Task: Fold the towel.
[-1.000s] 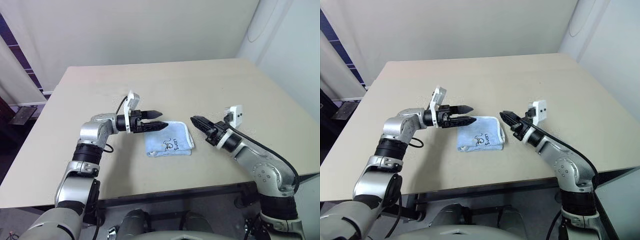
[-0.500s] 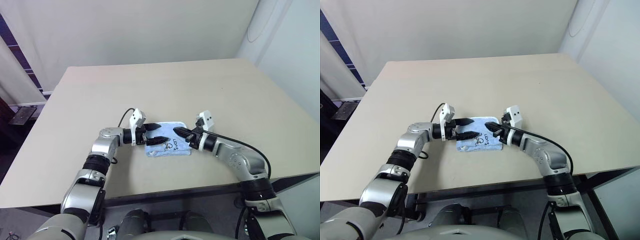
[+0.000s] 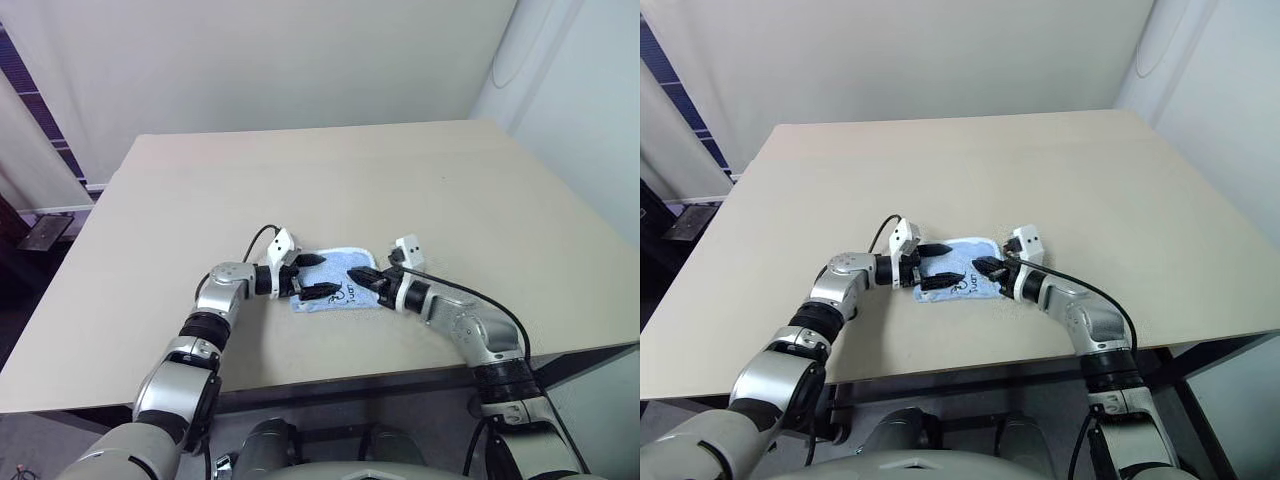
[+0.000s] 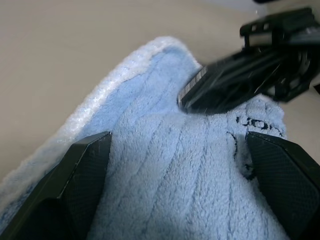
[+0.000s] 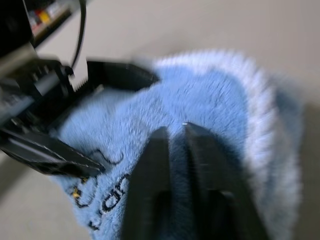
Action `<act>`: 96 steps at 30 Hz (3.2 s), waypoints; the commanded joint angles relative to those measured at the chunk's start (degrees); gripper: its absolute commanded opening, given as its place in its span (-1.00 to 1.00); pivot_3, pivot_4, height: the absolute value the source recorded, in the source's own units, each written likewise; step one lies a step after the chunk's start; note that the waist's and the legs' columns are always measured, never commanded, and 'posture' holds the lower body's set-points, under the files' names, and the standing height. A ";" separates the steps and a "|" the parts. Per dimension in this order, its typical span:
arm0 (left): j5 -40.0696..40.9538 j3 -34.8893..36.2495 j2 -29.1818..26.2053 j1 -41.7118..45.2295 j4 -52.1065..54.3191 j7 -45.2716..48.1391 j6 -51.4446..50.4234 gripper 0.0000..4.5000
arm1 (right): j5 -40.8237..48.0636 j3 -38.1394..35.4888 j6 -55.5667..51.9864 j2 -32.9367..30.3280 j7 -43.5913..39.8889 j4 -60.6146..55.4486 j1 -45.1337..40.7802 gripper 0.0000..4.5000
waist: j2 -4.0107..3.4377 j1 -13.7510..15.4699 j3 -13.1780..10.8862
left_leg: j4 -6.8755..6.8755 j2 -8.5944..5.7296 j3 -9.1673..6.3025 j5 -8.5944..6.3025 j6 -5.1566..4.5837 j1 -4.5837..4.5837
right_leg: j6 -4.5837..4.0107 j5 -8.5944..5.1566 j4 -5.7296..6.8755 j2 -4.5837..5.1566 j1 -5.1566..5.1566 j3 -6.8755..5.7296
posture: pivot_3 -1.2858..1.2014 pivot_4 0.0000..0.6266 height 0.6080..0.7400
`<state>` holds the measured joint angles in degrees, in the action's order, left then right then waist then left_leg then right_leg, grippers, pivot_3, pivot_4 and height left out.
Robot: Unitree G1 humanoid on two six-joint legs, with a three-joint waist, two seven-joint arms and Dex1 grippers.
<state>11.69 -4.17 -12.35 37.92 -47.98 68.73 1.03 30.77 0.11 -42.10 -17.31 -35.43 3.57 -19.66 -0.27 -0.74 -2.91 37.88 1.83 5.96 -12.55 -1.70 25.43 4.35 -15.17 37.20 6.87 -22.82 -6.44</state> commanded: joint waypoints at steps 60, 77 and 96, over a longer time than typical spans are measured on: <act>21.55 6.25 -19.18 -2.63 25.95 4.53 -53.50 0.59 | 5.08 -7.24 -32.28 6.10 -4.96 29.29 -19.22 -0.99 | 0.37 -3.27 0.23 | -0.57 0.11 0.08 0.06 0.14 -0.24 | -0.26 0.32 -0.05 -0.04 -0.46 0.06 | 0.03 -1.00 0.64; 22.15 5.52 -14.16 -0.98 22.43 1.51 -54.29 0.59 | 32.40 -50.40 -12.30 16.94 31.11 -10.32 -10.12 -0.99 | 0.01 -0.01 -0.01 | -0.83 0.07 0.13 0.14 0.28 0.09 | -0.36 0.37 -0.35 0.00 -0.77 0.04 | 0.03 -1.00 0.64; 19.35 3.12 -11.87 0.83 18.08 4.36 -49.62 0.59 | 35.89 -55.03 7.64 9.58 50.72 6.43 -2.15 -0.99 | -0.35 -0.26 -0.21 | -0.72 0.07 0.18 0.21 0.15 -0.02 | -0.40 0.27 -0.22 -0.09 -0.53 0.07 | 0.03 -1.00 0.64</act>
<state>30.96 -1.48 -23.71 38.36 -30.36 72.32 -49.35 66.08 -55.72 -34.56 -6.95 14.53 10.41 -22.27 -0.62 -1.00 -3.13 37.16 1.90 6.13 -12.37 -1.50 25.40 3.94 -14.90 36.96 6.79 -23.36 -6.38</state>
